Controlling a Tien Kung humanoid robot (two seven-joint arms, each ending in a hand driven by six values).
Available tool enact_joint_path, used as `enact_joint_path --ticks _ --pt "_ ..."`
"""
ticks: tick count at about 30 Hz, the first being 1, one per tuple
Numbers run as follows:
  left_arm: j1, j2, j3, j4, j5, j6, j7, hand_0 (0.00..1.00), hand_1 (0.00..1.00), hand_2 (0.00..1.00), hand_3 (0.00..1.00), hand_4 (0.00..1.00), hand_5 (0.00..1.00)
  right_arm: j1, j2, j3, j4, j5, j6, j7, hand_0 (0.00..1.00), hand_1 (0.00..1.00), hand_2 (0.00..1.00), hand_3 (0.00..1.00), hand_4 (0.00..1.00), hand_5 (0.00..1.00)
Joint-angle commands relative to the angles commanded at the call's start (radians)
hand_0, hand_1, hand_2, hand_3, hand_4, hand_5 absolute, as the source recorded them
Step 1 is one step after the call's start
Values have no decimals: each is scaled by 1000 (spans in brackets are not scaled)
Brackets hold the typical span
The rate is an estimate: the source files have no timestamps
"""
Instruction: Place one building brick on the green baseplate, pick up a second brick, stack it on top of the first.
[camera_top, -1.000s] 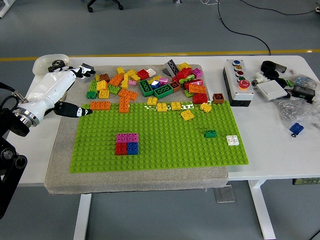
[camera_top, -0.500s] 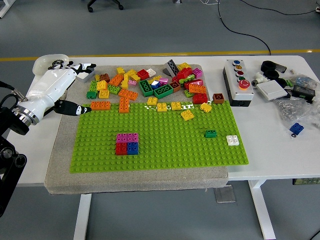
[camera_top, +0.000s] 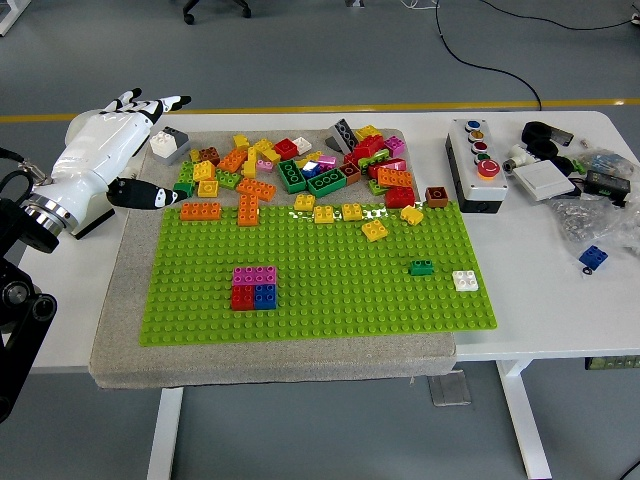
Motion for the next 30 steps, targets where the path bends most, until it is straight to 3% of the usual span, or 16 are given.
enact_joint_path --ticks 30 --pt "-45 18 7 24 0 49 -8 998 909 954 952 998 193 8 4 -3 0 0 5 -2 741 645 717 589 829 414"
